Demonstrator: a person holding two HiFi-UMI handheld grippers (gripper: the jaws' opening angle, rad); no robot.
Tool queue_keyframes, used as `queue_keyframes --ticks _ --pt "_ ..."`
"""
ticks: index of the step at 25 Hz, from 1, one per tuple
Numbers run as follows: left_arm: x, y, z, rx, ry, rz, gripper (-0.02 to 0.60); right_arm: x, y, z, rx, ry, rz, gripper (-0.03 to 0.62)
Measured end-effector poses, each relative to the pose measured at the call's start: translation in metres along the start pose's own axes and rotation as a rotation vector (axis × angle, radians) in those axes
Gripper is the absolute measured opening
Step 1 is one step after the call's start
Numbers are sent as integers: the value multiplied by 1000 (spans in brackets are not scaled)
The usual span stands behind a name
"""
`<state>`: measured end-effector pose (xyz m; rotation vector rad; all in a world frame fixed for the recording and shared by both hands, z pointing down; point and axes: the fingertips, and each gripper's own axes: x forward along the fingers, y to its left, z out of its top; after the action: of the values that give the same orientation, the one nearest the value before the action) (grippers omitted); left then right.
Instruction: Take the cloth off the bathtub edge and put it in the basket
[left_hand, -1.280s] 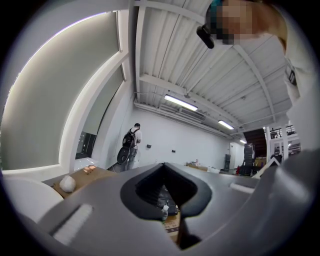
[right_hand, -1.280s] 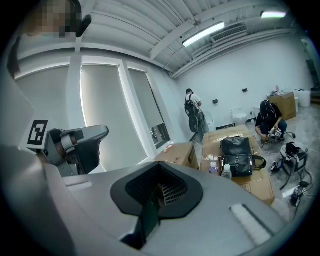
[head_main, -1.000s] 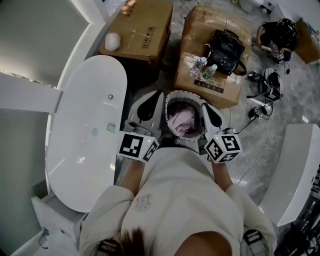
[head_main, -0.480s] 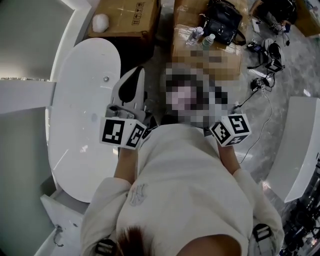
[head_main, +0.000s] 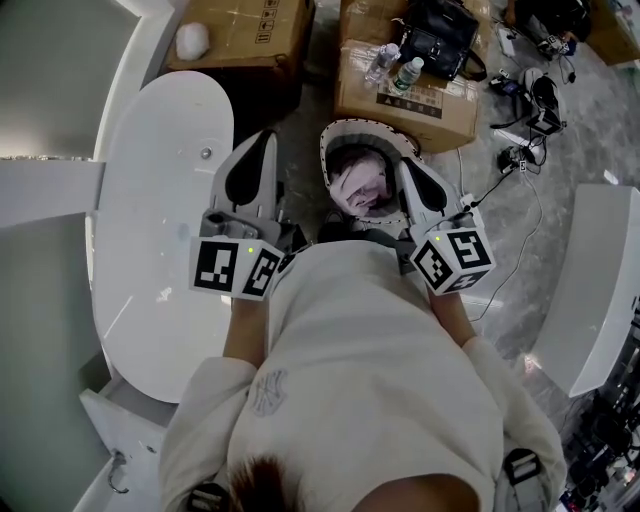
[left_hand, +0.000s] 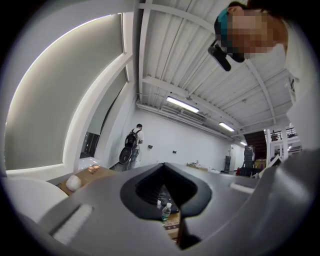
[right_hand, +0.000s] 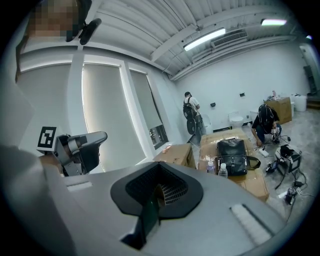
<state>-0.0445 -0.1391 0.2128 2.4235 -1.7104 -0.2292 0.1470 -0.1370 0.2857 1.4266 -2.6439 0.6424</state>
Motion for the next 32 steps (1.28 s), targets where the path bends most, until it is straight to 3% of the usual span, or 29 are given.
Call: queue_keyframes --ticks 32 --pt "0 -39 -9 -1 8 -73 49 -34 -18 -2 22 -25 -65 -3"
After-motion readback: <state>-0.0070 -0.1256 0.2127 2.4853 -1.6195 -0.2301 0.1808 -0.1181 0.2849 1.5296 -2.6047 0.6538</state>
